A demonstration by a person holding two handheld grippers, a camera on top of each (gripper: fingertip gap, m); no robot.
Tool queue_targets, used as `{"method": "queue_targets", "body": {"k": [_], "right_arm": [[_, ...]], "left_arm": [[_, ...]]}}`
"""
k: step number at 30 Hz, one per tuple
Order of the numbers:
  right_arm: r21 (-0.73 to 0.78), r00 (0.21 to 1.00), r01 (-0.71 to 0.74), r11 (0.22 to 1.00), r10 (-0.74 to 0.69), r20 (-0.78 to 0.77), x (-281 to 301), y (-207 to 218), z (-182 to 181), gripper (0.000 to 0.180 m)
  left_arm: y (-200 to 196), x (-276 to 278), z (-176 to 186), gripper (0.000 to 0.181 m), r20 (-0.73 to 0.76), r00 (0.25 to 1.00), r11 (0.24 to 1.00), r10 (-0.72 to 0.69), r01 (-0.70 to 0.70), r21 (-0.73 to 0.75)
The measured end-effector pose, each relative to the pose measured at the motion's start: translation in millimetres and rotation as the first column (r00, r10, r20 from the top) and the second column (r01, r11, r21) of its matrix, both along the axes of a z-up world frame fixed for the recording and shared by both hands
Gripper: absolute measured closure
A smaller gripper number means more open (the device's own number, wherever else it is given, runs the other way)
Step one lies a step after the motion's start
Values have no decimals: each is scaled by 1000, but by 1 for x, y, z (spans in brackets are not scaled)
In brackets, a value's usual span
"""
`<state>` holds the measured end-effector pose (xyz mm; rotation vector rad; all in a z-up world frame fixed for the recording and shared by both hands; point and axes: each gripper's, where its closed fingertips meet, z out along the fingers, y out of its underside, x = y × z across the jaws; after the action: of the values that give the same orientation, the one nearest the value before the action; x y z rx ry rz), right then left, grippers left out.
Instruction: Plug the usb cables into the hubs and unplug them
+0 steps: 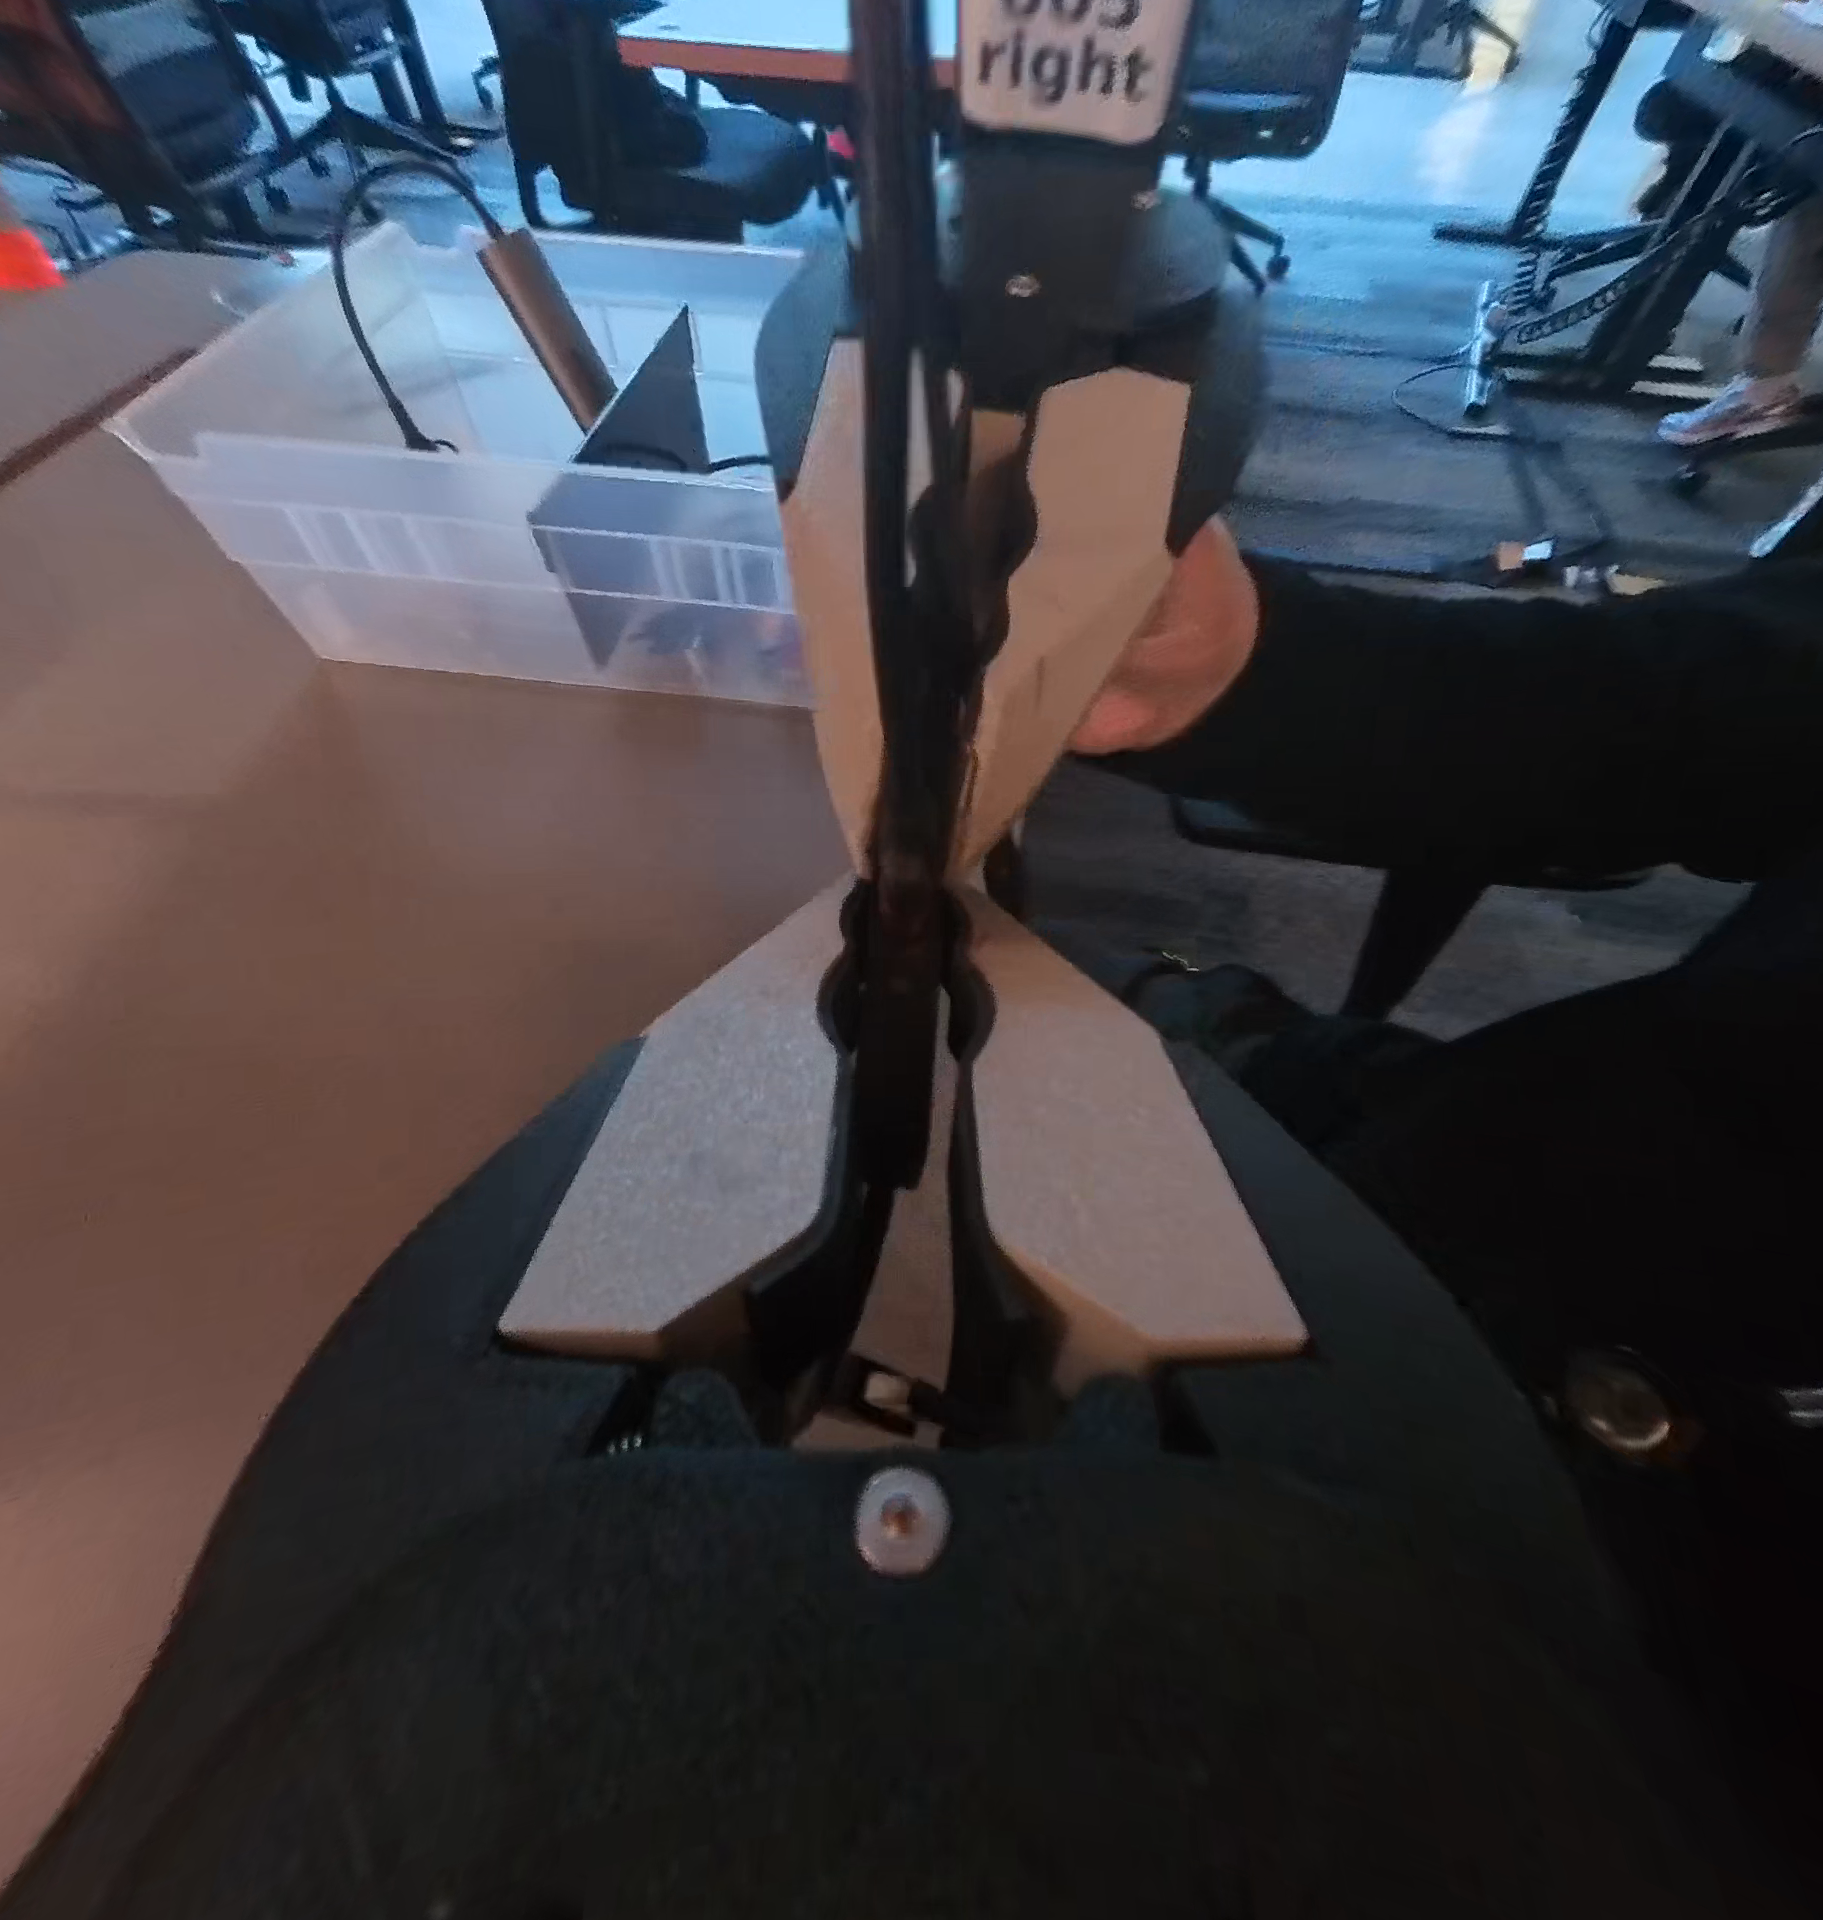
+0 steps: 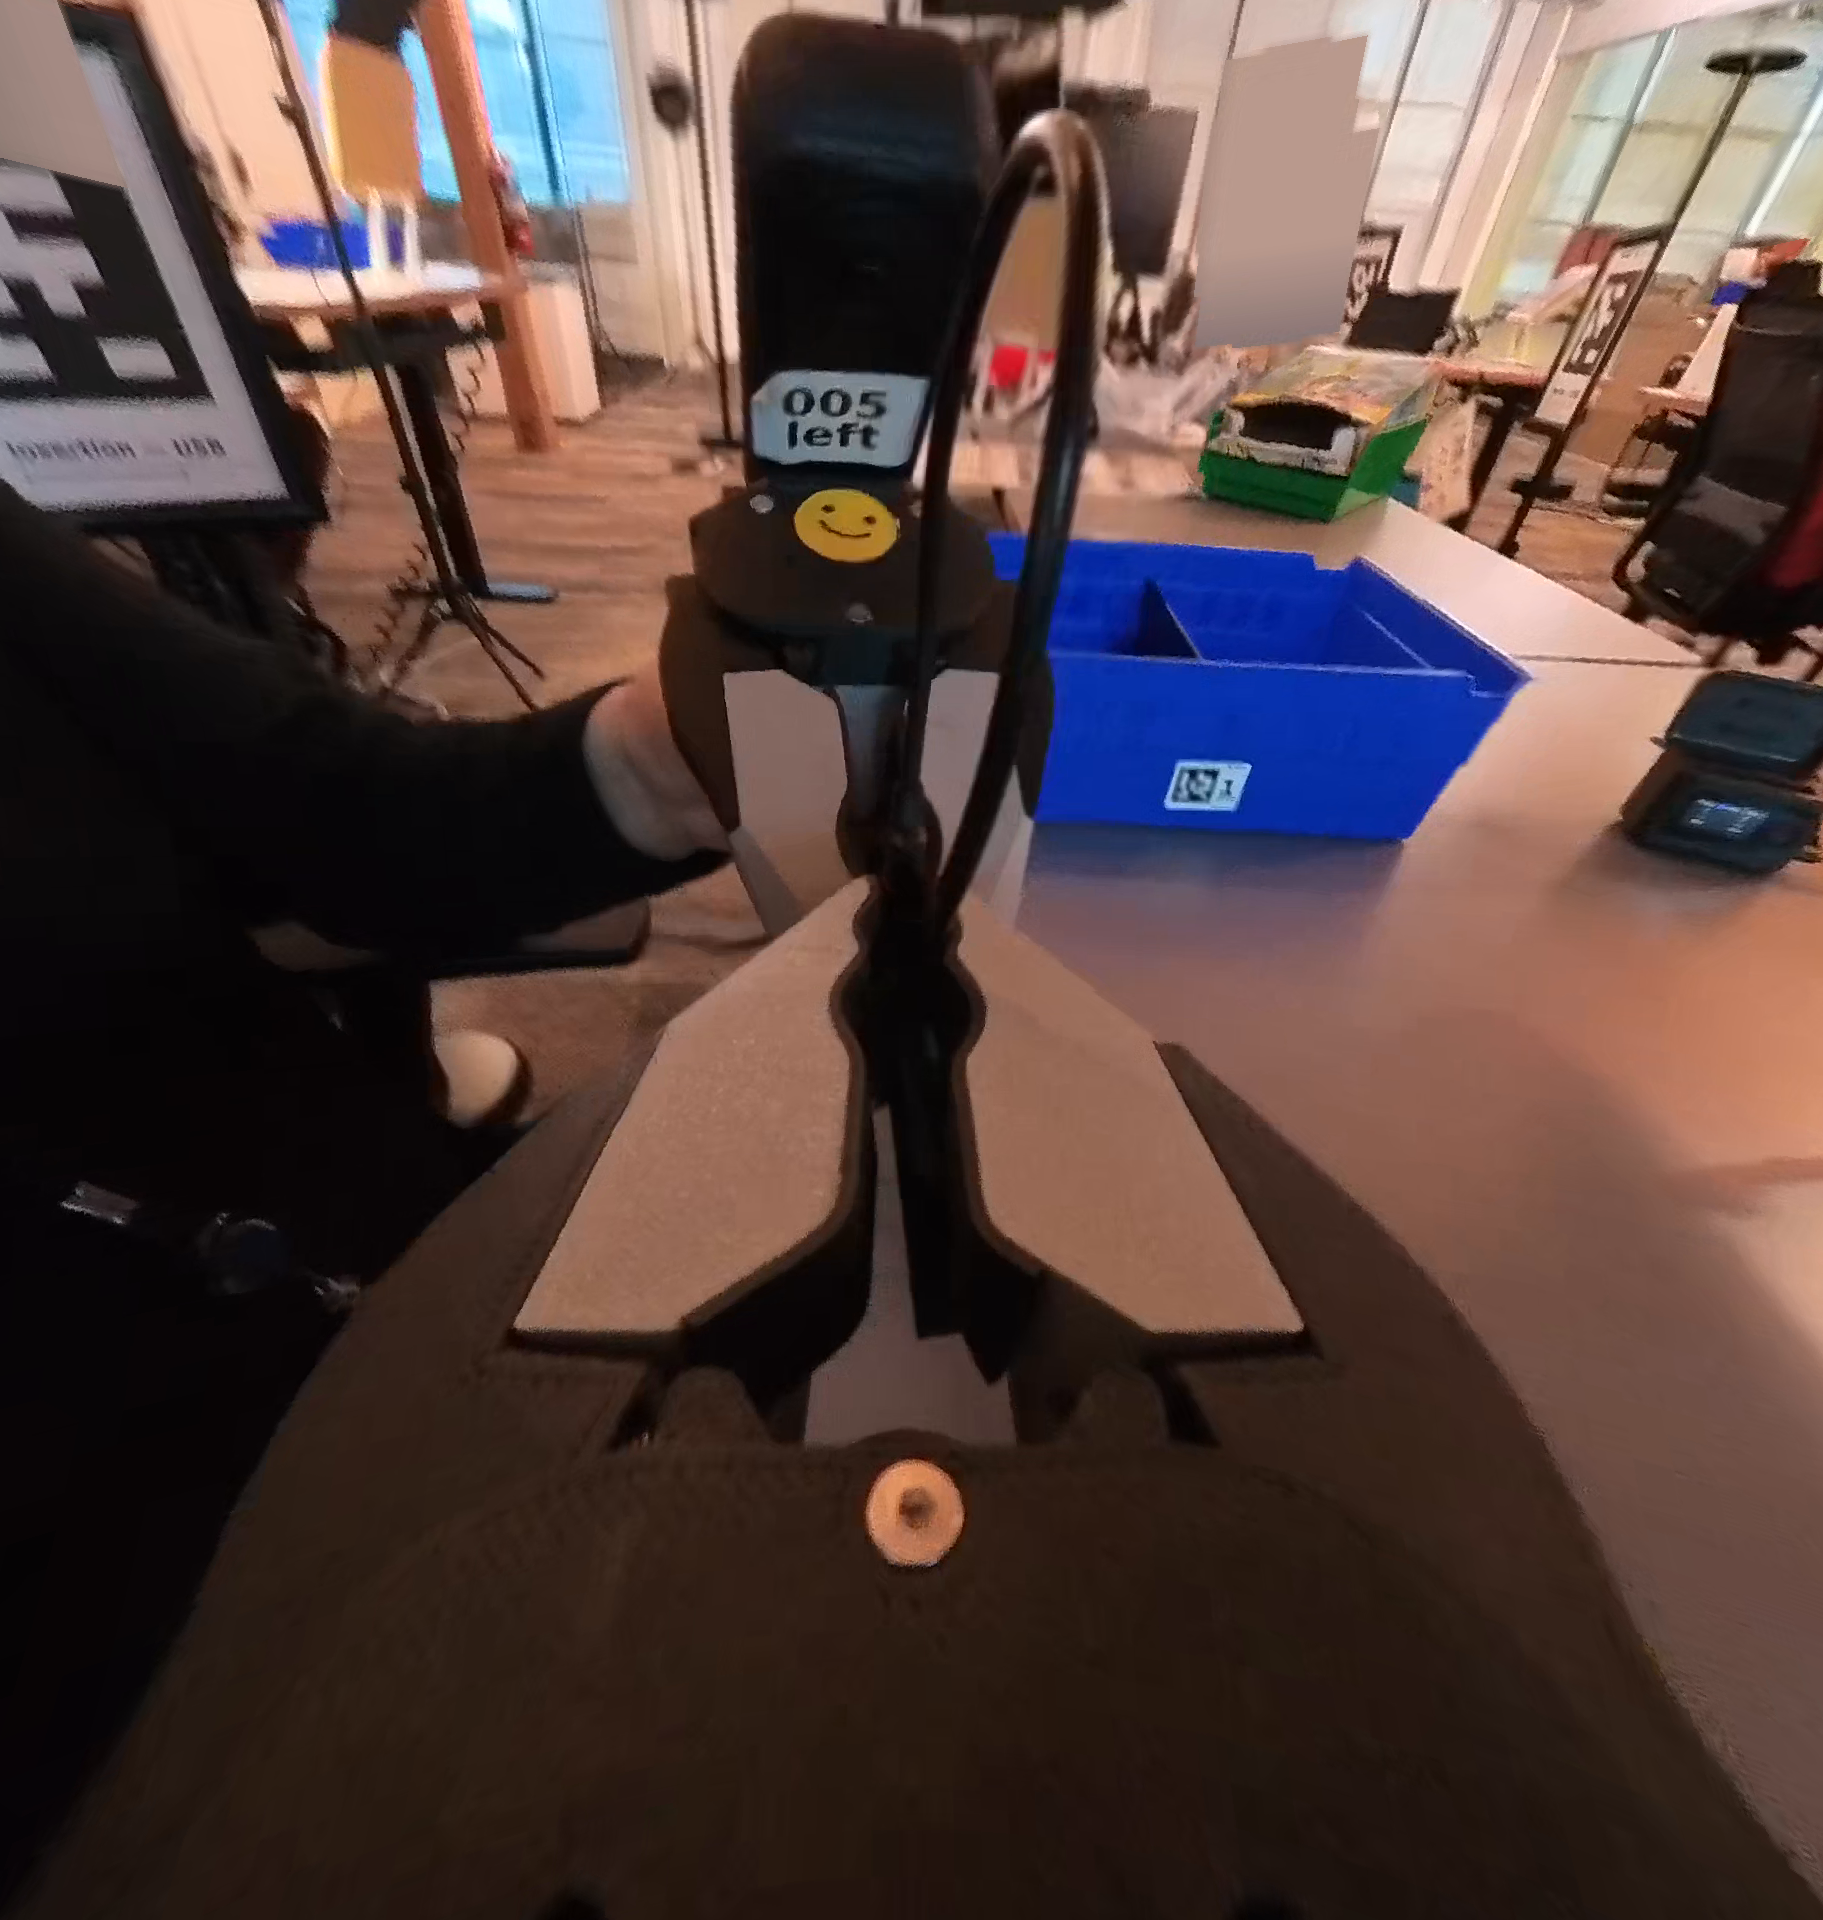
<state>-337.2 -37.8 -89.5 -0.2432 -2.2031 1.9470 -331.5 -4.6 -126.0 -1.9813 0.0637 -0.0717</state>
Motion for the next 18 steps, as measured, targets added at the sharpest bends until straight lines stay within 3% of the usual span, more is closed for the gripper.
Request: {"method": "queue_targets", "body": {"k": [6, 14, 18], "right_arm": [[-256, 994, -44, 966, 69, 89, -1, 4, 18, 178], [-403, 992, -42, 914, 86, 91, 0, 6, 31, 178], [-360, 991, -30, 933, 74, 108, -4, 0, 30, 175]], "left_arm": [[-1, 2, 17, 172, 24, 1000, 996, 0, -2, 86], [-4, 3, 28, 171, 9, 1000, 992, 9, -10, 123], [-9, -2, 26, 171, -16, 999, 996, 35, -34, 87]]}}
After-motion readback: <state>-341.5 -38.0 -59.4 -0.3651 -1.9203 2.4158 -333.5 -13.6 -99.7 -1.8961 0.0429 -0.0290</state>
